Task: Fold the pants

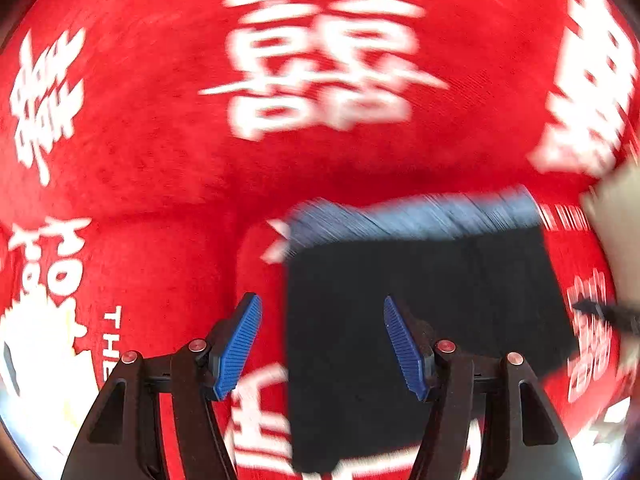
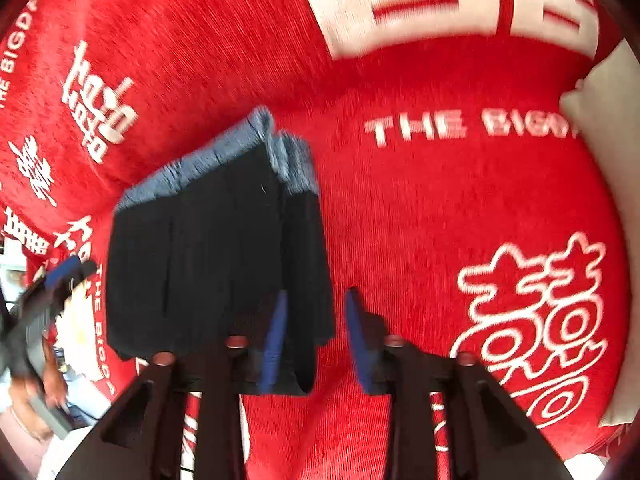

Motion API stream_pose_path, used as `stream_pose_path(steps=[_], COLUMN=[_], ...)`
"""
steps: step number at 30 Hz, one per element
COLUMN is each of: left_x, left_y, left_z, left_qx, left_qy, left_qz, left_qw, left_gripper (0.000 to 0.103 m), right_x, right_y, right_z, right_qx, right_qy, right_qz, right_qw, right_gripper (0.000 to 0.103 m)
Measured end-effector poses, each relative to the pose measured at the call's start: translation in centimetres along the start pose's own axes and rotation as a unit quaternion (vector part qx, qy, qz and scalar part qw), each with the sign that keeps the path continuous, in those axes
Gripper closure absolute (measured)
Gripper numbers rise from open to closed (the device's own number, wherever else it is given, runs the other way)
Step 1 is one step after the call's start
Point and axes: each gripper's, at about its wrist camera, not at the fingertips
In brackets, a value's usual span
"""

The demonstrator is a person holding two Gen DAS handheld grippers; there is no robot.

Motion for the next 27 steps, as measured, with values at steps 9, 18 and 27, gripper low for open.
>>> stream_pose_path(steps=[9,18,27], left_x=[2.6,1.0,-0.1], left_y=[-3.2,-1.7,-2.6], left_z=[8.3,10.4,5.4], left_qx=[0.009,0.037,-0.003], left_qy=[-0.052,-0.035,-0.030], left_qz=[-0.080,-0.040,-0.049], left_qw=[0.9954,0.9979,0.9983], left_gripper=[0.038,0.037,0.037], right_x=[-0.6,-3.4,-3.7], right_y=[-4.1,-2.4,-2.2], right_z=[3.5,4.0,4.1], right_qx=[-0.008,-0.013,-0.011], right_qy=[-0.018,0.024,0.029], right_qz=[-0.046,-0.048,-0.042], right_qw=[0.999,0.998,0.999], right_gripper=[0.080,0.080,0.077])
Point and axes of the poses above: each gripper's, at about its wrist camera, not at the fingertips, and z roughly the way its jaws point, y to its right, x to its top, and after that the axes turned 11 degrees about z, right-handed
